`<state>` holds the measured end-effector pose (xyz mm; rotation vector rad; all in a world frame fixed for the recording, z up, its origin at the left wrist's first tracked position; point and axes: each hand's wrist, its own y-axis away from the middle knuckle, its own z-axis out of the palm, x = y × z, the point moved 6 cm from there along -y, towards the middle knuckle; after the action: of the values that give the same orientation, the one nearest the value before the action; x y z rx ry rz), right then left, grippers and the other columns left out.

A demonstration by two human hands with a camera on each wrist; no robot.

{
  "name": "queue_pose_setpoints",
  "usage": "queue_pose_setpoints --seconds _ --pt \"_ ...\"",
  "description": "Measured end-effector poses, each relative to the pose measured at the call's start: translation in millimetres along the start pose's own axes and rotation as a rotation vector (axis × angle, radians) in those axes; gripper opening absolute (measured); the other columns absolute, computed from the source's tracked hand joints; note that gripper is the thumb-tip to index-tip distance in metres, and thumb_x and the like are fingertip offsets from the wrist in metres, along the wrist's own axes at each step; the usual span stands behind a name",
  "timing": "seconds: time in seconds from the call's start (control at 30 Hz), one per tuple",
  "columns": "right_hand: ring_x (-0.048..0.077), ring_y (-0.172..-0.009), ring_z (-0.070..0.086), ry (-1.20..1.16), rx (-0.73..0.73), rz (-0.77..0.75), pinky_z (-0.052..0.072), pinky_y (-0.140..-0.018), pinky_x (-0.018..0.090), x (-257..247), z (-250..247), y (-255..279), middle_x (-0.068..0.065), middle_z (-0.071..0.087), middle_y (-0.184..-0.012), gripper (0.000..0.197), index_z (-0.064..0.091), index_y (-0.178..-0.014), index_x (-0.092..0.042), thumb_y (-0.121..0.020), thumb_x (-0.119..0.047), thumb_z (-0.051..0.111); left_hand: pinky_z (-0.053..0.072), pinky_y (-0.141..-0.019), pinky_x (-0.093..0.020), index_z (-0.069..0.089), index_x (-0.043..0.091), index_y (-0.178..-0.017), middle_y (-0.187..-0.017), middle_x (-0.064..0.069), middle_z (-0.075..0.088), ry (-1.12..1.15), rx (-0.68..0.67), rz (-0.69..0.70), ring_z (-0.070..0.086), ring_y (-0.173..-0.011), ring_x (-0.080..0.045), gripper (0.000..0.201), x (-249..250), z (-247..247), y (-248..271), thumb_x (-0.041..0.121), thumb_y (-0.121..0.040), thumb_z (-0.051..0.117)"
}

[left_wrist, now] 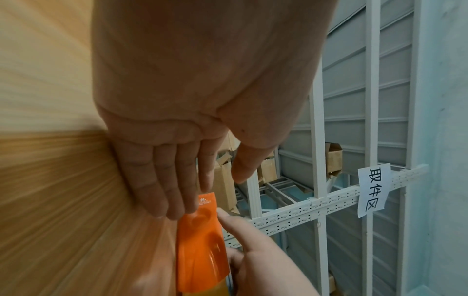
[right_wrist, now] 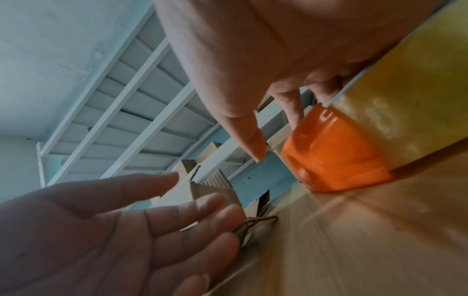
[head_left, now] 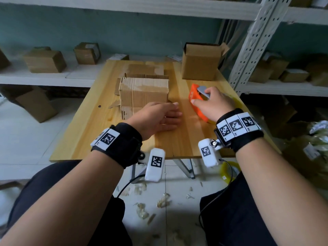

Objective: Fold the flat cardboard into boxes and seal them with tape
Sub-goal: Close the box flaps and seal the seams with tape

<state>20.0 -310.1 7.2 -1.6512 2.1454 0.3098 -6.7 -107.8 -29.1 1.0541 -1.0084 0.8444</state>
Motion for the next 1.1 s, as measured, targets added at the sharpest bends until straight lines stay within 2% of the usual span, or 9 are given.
queue_pose_setpoints --seconds 0.1,0.23,0.53,0.67,0.73,0.83,0.9,1.0,1.1 --pt "0.034 -0.118 0.062 0.048 -0.017 0.002 0.05 -0.093 0.038 -1 1 -1 0.006 0.064 -0.135 0.07 0.044 -0.147 -0.027 -0.091 -0.063 0.064 0.063 -0.096 -0.039 0.067 0.004 -0.132 -0.116 -0.013 0.079 0.009 0.011 0.001 0.077 -0.109 -0.026 0.038 -3 2 -3 0.029 -0.104 0.068" --pt "0.034 -0.117 0.063 0.041 -0.001 -0.025 0.052 -0.096 0.039 1 -2 -2 0.006 0.066 -0.134 0.052 0.046 -0.148 -0.029 -0.1 -0.042 0.061 0.062 -0.096 -0.038 0.062 0.003 -0.14 -0.117 -0.013 0.079 0.018 0.018 0.01 0.078 -0.108 -0.024 0.048 -7 1 -9 0.03 -0.102 0.071" --pt "0.03 -0.126 0.06 -0.1 0.072 -0.064 0.043 -0.096 0.031 12 -15 8 0.001 0.063 -0.14 0.038 0.054 -0.144 -0.031 -0.107 -0.033 0.054 0.062 -0.098 -0.039 0.054 0.001 -0.147 -0.126 -0.015 0.075 0.052 0.037 0.025 0.077 -0.11 -0.026 0.058 -11 -1 -11 0.03 -0.1 0.073" --pt "0.032 -0.122 0.06 -0.189 0.127 -0.138 0.049 -0.103 0.045 16 -31 12 0.001 0.064 -0.138 0.035 0.055 -0.141 -0.031 -0.11 -0.036 0.042 0.061 -0.1 -0.038 0.055 0.003 -0.145 -0.129 -0.012 0.074 0.049 0.031 0.031 0.077 -0.111 -0.025 0.053 -11 0 -7 0.03 -0.102 0.071" --pt "0.029 -0.115 0.062 -0.286 0.159 -0.159 0.051 -0.098 0.044 18 -39 17 0.0 0.065 -0.129 0.034 0.058 -0.137 -0.029 -0.111 -0.036 0.038 0.06 -0.101 -0.038 0.058 0.006 -0.143 -0.131 -0.011 0.073 0.046 0.02 0.032 0.076 -0.112 -0.025 0.05 -10 2 -5 0.032 -0.103 0.069" --pt "0.021 -0.098 0.063 -0.437 0.192 -0.205 0.05 -0.077 0.029 14 -50 26 -0.004 0.063 -0.114 0.027 0.062 -0.123 -0.03 -0.112 -0.039 0.039 0.059 -0.103 -0.04 0.063 0.01 -0.138 -0.133 -0.008 0.073 0.045 0.006 0.034 0.075 -0.116 -0.026 0.042 -6 4 -2 0.037 -0.106 0.062" --pt "0.015 -0.094 0.066 -0.521 0.142 -0.251 0.053 -0.072 0.025 8 -51 33 -0.005 0.066 -0.11 0.025 0.063 -0.117 -0.033 -0.107 -0.052 0.05 0.055 -0.108 -0.045 0.062 0.011 -0.141 -0.134 -0.007 0.073 0.058 -0.011 0.043 0.073 -0.12 -0.026 0.044 -3 5 2 0.037 -0.105 0.059" --pt "0.011 -0.092 0.074 -0.625 -0.004 -0.299 0.065 -0.075 0.041 0 -44 45 -0.007 0.074 -0.108 0.056 0.068 -0.119 -0.035 -0.081 -0.076 0.068 0.049 -0.113 -0.051 0.063 0.008 -0.14 -0.135 -0.01 0.072 0.034 -0.026 0.102 0.07 -0.125 -0.028 0.055 5 0 6 0.046 -0.1 0.057" --pt "0.008 -0.091 0.076 -0.646 -0.084 -0.355 0.066 -0.077 0.043 -8 -38 53 -0.011 0.076 -0.103 0.061 0.071 -0.119 -0.036 -0.072 -0.073 0.079 0.052 -0.11 -0.05 0.063 0.006 -0.138 -0.137 -0.019 0.069 0.032 -0.012 0.186 0.07 -0.124 -0.033 0.062 11 -6 10 0.058 -0.104 0.054"
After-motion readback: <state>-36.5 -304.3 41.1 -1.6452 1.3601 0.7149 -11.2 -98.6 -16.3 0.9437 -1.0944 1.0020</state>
